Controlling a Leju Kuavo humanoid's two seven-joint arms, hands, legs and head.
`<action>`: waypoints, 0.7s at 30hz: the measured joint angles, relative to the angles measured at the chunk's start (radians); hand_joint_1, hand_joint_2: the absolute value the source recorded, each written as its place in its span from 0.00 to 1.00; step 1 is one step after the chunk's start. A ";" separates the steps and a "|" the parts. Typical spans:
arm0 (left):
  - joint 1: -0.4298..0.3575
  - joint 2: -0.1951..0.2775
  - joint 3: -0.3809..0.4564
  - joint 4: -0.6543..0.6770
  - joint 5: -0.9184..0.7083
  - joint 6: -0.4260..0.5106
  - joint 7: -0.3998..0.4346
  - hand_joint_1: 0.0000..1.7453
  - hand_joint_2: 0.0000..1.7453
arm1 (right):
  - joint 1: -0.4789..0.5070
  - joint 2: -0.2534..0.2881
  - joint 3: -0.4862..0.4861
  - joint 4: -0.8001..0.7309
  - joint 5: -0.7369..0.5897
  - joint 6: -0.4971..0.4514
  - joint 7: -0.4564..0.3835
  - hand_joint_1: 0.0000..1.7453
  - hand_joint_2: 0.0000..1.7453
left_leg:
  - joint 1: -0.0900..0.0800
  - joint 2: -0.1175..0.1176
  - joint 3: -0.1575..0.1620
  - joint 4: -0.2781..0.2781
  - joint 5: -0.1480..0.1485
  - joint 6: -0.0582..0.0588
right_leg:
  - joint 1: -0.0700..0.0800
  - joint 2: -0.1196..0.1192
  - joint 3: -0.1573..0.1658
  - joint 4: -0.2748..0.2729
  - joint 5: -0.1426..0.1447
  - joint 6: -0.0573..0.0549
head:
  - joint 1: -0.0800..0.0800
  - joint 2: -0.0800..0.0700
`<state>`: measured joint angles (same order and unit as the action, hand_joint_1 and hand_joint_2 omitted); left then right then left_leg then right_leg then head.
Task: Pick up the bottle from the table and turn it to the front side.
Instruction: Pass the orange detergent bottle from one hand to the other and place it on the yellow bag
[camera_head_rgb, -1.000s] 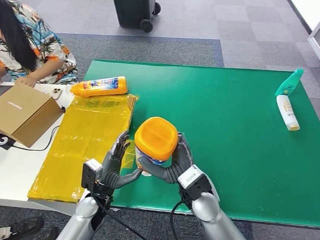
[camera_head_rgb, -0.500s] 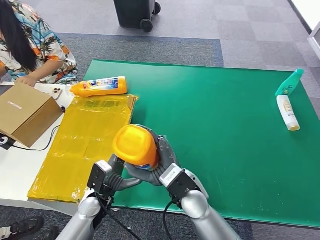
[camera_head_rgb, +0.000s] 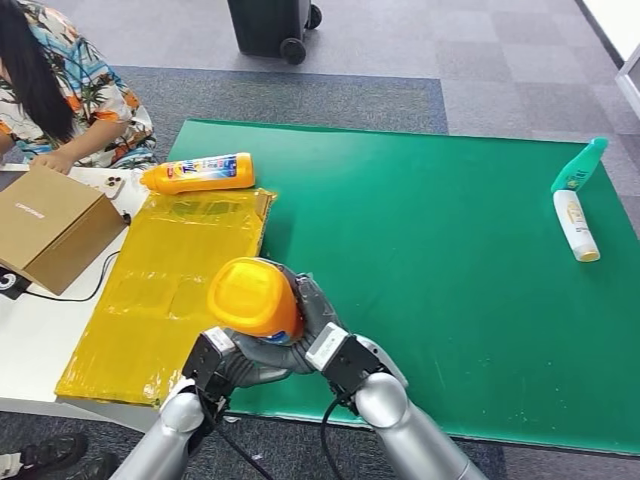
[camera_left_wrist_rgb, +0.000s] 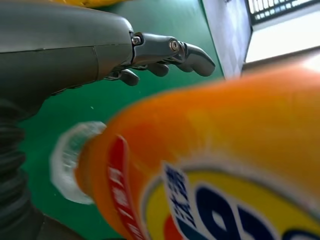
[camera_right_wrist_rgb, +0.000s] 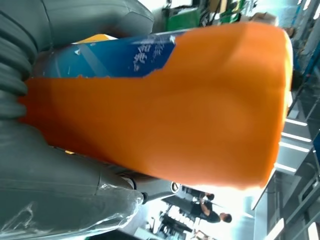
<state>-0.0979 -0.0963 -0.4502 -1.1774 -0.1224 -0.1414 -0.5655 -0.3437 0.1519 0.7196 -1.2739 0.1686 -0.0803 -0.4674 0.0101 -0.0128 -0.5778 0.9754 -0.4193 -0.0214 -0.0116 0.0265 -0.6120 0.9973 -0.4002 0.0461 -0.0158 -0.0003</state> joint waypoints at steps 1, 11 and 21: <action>-0.005 0.001 -0.007 0.004 -0.003 -0.010 -0.007 0.00 1.00 | -0.001 0.006 0.002 0.003 -0.001 -0.001 -0.002 1.00 1.00 | 0.000 0.000 0.000 0.000 0.000 0.000 | 0.000 0.000 0.000 0.000 0.000 0.000 | 0.000 0.000; -0.055 0.020 -0.041 0.048 -0.033 -0.054 -0.053 0.00 1.00 | -0.034 0.034 0.007 0.050 -0.024 0.036 -0.002 1.00 1.00 | 0.000 0.000 0.000 0.000 0.001 -0.001 | 0.000 0.000 0.000 0.000 0.000 0.000 | 0.000 0.000; -0.037 0.025 -0.029 0.058 -0.017 -0.047 -0.063 1.00 1.00 | -0.067 0.033 0.012 0.108 -0.023 0.113 0.008 1.00 1.00 | 0.000 0.000 0.000 0.000 0.001 -0.001 | 0.000 0.000 0.000 0.000 0.000 0.000 | 0.000 0.000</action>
<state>-0.1352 -0.0717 -0.4796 -1.1193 -0.1396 -0.1881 -0.6287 -0.4107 0.1854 0.7317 -1.1662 0.1458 0.0328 -0.4591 0.0101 -0.0128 -0.5778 0.9754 -0.4186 -0.0222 -0.0115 0.0265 -0.6124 0.9976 -0.4001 0.0460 -0.0157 -0.0003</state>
